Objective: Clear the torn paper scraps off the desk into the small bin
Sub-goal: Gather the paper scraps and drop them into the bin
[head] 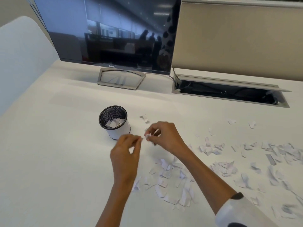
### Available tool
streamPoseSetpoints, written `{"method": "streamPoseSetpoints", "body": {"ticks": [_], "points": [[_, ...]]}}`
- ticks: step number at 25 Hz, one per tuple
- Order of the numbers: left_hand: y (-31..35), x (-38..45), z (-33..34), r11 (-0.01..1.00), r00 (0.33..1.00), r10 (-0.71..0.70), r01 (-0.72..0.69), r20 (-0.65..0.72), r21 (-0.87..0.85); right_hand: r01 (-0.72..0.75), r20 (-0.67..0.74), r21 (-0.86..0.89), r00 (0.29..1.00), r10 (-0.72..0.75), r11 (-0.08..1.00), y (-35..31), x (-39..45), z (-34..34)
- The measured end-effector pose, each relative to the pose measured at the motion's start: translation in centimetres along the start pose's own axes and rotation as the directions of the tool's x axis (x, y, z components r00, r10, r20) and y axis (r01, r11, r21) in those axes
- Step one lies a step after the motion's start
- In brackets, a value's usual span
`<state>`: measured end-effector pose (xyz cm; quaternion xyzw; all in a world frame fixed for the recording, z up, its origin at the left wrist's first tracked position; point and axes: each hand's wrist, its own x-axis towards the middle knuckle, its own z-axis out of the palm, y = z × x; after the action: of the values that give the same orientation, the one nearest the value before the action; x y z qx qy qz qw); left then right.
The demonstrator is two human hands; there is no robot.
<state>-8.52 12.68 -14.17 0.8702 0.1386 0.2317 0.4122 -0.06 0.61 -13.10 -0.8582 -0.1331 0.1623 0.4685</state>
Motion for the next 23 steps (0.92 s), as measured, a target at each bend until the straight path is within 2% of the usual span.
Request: {"method": "streamPoseSetpoints", "body": {"ticks": [2,5,9,13,16,17,18,20,21,23], "points": [[0.0,2.2,-1.6,1.0,0.992,0.009,-0.012,-0.124,-0.022,0.079,-0.06,0.121,0.996,-0.072,0.989,-2.5,1.3,0.3],[-0.6,5.0,-3.3,0.999,0.979,-0.022,0.017,-0.203,-0.027,0.152,-0.121,0.23,0.985,-0.126,0.961,-5.6,3.1,1.3],[-1.3,6.6,-3.3,0.996,0.971,-0.086,0.084,-0.224,-0.02,0.139,-0.133,0.174,0.984,-0.116,0.975,-7.2,5.2,2.7],[-1.4,6.3,-2.8,0.997,0.971,-0.063,0.073,-0.232,0.033,0.163,0.001,0.114,0.986,-0.165,0.98,-6.8,5.8,2.9],[-1.3,4.7,-2.7,0.998,0.966,-0.036,0.048,-0.255,0.039,0.183,-0.134,0.197,0.978,-0.159,0.963,-5.1,6.5,1.2],[-1.3,3.8,-2.6,0.999,0.973,-0.016,0.026,-0.232,0.04,0.167,-0.175,0.143,0.974,-0.141,0.976,-4.0,6.8,0.6],[-1.3,2.8,-2.6,0.999,0.985,0.003,0.005,-0.175,0.047,0.132,-0.171,0.032,0.977,-0.125,0.991,-2.8,7.1,0.0],[-1.5,1.0,-2.4,0.996,0.997,-0.006,-0.001,0.083,0.086,0.077,0.009,-0.29,0.997,-0.078,0.954,-0.1,7.0,-0.4],[-1.6,0.3,-2.3,0.985,0.963,-0.05,0.004,0.263,0.173,0.099,0.142,-0.456,0.989,-0.037,0.885,1.1,6.6,-0.2],[-2.0,-1.0,-2.2,0.907,0.821,-0.207,-0.043,0.532,0.42,0.201,0.306,-0.657,0.952,0.013,0.727,2.6,6.0,0.5]]}}
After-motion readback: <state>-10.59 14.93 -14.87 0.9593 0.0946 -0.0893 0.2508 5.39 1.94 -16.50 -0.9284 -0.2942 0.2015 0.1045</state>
